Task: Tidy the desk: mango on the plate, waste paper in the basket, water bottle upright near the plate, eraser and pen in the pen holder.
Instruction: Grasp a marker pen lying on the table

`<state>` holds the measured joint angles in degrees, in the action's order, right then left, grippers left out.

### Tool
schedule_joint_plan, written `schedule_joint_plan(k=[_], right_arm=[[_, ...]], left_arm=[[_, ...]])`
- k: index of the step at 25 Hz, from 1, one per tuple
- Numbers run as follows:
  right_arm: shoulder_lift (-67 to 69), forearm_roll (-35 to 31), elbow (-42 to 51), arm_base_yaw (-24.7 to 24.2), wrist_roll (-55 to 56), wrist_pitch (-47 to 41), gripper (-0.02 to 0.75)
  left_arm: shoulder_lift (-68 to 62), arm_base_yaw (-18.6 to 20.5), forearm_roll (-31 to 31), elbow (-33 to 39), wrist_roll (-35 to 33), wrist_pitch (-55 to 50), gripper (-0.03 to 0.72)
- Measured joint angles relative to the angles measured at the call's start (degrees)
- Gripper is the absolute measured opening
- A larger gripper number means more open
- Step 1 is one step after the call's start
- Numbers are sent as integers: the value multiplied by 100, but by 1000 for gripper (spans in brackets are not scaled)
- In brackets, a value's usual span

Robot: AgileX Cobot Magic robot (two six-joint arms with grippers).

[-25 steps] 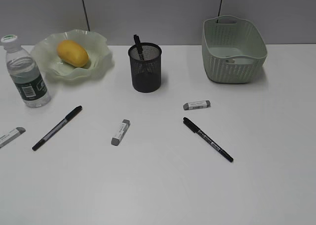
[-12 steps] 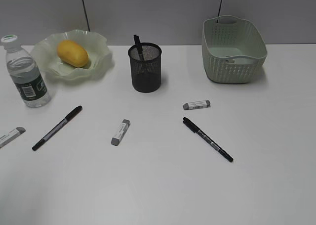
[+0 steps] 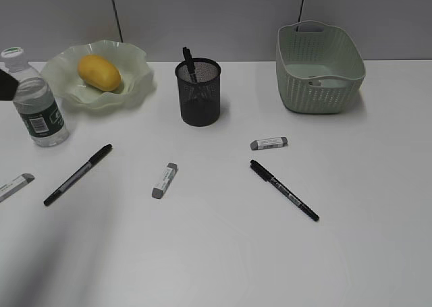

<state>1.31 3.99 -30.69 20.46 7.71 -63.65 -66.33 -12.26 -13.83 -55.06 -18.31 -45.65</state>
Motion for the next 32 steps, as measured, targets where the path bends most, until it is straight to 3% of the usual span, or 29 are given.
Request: schedule_joint_plan(k=[7,20,32], right_arm=[[0,4,0,0,0,0,491],[0,4,0,0,24,0,491],[0,6,0,0,40,0,491]], left_arm=[[-1757,-573,282,-979,-15,-201,460],[-4461,-604,997,-2513,-15,-919,460],[-5579,-478,1267,-3473,-15,-1327,460]])
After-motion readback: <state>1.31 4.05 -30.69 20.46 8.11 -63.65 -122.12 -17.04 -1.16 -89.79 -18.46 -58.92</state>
